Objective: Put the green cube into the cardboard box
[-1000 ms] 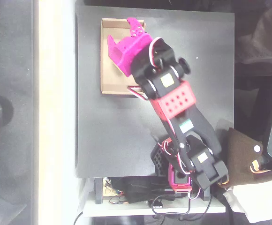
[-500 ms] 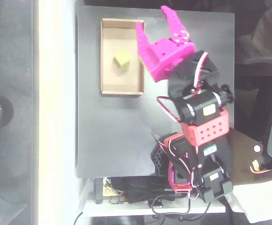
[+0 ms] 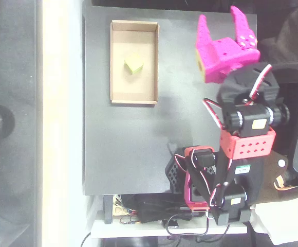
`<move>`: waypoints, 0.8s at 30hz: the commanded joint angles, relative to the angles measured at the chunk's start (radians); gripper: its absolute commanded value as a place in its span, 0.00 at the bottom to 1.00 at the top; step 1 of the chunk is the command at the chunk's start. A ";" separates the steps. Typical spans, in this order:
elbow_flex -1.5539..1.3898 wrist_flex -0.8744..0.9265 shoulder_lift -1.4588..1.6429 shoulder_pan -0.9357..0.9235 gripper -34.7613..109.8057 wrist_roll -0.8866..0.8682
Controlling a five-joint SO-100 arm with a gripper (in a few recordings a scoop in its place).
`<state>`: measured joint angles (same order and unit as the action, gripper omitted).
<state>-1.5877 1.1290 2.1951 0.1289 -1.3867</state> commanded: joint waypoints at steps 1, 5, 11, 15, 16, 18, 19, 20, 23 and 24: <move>-0.107 0.003 0.114 -0.032 0.41 -0.008; -0.278 -0.008 0.238 -0.041 0.40 -0.005; -0.434 -0.009 0.388 -0.063 0.32 -0.011; -0.548 -0.009 0.482 -0.078 0.28 -0.012; -0.583 -0.009 0.509 -0.086 0.28 -0.012; -0.666 -0.009 0.574 -0.100 0.28 -0.011; -0.709 -0.009 0.606 -0.107 0.28 -0.005; -0.753 -0.009 0.641 -0.117 0.28 -0.005; -0.881 -0.009 0.752 -0.143 0.28 -0.002; -0.920 -0.009 0.787 -0.149 0.28 -0.002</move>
<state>-2.4160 1.1290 2.8839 0.0138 -1.3806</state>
